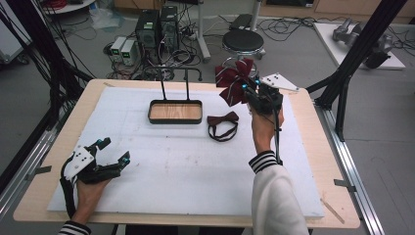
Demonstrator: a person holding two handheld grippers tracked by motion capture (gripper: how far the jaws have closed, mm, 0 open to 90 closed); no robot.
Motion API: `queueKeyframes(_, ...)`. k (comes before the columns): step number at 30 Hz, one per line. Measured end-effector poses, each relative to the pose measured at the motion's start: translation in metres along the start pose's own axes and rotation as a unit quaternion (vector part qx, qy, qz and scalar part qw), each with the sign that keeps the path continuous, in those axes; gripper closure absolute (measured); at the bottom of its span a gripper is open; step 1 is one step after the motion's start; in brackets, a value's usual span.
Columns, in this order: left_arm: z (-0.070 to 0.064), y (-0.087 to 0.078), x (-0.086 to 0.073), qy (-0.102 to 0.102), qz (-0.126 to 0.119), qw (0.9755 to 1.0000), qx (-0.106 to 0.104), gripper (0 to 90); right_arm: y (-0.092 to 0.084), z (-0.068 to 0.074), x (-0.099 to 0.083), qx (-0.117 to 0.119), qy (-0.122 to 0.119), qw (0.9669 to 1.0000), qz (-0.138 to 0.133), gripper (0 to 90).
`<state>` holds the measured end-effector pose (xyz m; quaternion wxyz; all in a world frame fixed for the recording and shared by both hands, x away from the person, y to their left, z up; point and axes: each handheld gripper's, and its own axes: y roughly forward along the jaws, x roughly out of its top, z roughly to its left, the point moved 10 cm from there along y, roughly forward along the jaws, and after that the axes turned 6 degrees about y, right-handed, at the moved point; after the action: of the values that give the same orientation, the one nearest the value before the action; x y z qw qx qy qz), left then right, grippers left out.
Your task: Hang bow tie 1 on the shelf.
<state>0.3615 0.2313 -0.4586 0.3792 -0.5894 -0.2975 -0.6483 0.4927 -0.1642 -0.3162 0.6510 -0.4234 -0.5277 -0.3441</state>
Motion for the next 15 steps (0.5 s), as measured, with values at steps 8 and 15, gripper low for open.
queueKeyframes(8, 0.000, 0.000, 0.000, 0.000, 0.000, 1.0000, 0.000, 12.4, 0.008, 0.019, 0.003, 0.018, -0.005, 0.9998, -0.001, 75.0)
queueKeyframes(15, 0.000, 0.000, 0.000, 0.001, 0.000, 1.0000, 0.000, 12.4, 0.011, 0.039, 0.002, 0.039, -0.013, 0.9992, 0.001, 75.0)
